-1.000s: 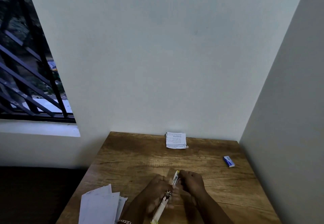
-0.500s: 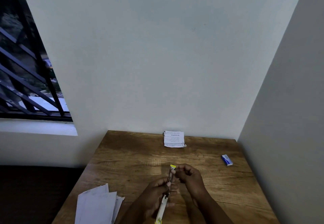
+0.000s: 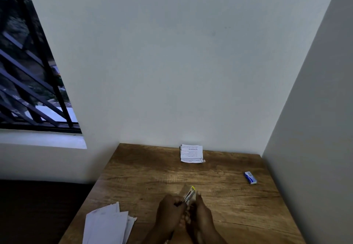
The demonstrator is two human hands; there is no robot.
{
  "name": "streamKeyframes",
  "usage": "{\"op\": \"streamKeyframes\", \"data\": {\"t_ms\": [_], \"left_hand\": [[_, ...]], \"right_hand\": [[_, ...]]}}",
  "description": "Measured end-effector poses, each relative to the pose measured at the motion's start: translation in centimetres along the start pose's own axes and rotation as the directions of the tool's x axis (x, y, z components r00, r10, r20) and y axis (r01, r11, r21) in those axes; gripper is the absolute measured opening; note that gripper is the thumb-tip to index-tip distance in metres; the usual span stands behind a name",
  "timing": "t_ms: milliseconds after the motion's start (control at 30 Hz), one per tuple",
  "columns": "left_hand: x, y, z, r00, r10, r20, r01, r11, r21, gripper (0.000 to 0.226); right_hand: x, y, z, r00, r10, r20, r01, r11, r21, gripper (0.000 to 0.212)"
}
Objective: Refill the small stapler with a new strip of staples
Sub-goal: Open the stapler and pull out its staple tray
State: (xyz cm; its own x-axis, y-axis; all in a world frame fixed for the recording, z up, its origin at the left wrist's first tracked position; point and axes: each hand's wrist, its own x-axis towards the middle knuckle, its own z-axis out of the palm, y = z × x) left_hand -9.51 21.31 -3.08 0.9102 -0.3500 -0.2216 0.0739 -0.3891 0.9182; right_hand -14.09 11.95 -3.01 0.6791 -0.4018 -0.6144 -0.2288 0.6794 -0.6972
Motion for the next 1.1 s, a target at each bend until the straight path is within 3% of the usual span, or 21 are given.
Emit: {"op": "streamKeyframes", "data": {"t_ms": [67,133,200,233,267,333,367,400,433,467,500,533,600,700,767,867,967,1033,1100], "left_hand": [[-0.4,0.3,0.6,0.99,0.095,-0.1,-0.072,0.975,0.211,0.024],[-1.4,1.2,1.2,0.989,0.126,-0.082,-0.105,0.969,0.224,0.029],[-2.1,1.4,2.6,0.978,0.192,-0.084,-0.167,0.955,0.247,0.018],[-2.3,1.7,2.6,0.96,0.273,0.056,-0.278,0.93,0.24,0.019],[-2.5,3.3,2.9,0.971,0.222,0.09,-0.238,0.934,0.265,0.026],[-2.7,4.7,3.0,0.955,0.283,-0.089,-0.235,0.904,0.357,0.03],[-2.7,4.6,2.7,0.974,0.219,-0.056,-0.191,0.932,0.307,0.029],[-2.3,4.0,2.9,0.979,0.158,0.133,-0.189,0.943,0.274,0.029],[-2.4,3.5,2.7,0.97,0.228,0.08,-0.242,0.917,0.317,0.029],[-1.9,2.7,3.0,0.956,0.285,-0.068,-0.238,0.891,0.387,0.03],[-1.4,2.2,2.7,0.951,0.31,-0.006,-0.275,0.851,0.448,0.032],[-0.9,2.0,2.3,0.938,0.314,0.148,-0.346,0.805,0.482,0.032],[-0.6,2.1,1.0,0.924,0.311,0.223,-0.38,0.817,0.435,0.027],[-0.3,1.2,0.6,0.967,0.195,0.163,-0.25,0.854,0.457,0.021],[-0.4,1.4,0.7,0.995,0.09,0.033,-0.093,0.81,0.579,0.027],[-0.4,1.7,0.8,0.994,0.055,-0.093,0.019,0.756,0.654,0.036],[-0.1,1.6,0.9,0.992,0.073,-0.107,0.026,0.698,0.716,0.038],[0.2,1.5,1.3,0.995,0.055,-0.078,0.018,0.698,0.716,0.04],[0.6,1.2,1.5,0.998,0.069,-0.005,-0.047,0.733,0.679,0.041]], "right_hand": [[0.3,0.1,0.3,1.0,0.018,-0.002,-0.017,0.991,0.135,0.046],[0.5,-0.2,0.4,1.0,0.01,-0.009,-0.008,0.979,0.203,0.044],[0.4,-0.6,0.5,0.999,0.039,0.029,-0.047,0.944,0.327,0.05],[0.3,-0.8,0.6,0.998,0.042,0.046,-0.056,0.922,0.383,0.052],[0.5,-0.9,0.6,0.998,0.041,0.046,-0.057,0.896,0.44,0.053],[0.7,-1.1,0.6,0.996,0.037,0.081,-0.075,0.835,0.544,0.05],[0.8,-1.1,0.5,0.994,0.039,0.103,-0.091,0.818,0.568,0.047],[0.9,-0.9,0.5,0.993,0.04,0.111,-0.096,0.821,0.563,0.044],[1.0,-0.8,0.3,0.992,0.046,0.118,-0.104,0.834,0.541,0.04],[1.4,-0.6,-0.1,0.995,0.049,0.092,-0.087,0.871,0.484,0.038],[1.5,-0.6,-0.5,0.998,0.046,0.046,-0.061,0.912,0.405,0.035],[1.7,-0.7,-0.8,0.999,0.032,-0.003,-0.029,0.945,0.327,0.03],[1.6,-0.9,-1.5,0.999,-0.019,-0.041,0.027,0.981,0.19,0.019],[1.3,-0.4,-2.2,0.991,-0.121,-0.054,0.121,0.993,-0.004,0.008],[0.9,0.0,-2.3,0.988,-0.152,-0.036,0.149,0.986,-0.08,0.014],[0.5,0.0,-2.1,0.991,-0.128,-0.027,0.122,0.979,-0.16,0.028],[-0.1,-0.2,-2.1,0.995,-0.083,0.05,0.093,0.971,-0.221,0.028],[-0.4,-0.2,-2.6,0.992,-0.085,0.091,0.108,0.95,-0.292,0.034],[-0.4,-0.3,-3.6,0.993,-0.093,0.078,0.113,0.944,-0.311,0.025]]}}
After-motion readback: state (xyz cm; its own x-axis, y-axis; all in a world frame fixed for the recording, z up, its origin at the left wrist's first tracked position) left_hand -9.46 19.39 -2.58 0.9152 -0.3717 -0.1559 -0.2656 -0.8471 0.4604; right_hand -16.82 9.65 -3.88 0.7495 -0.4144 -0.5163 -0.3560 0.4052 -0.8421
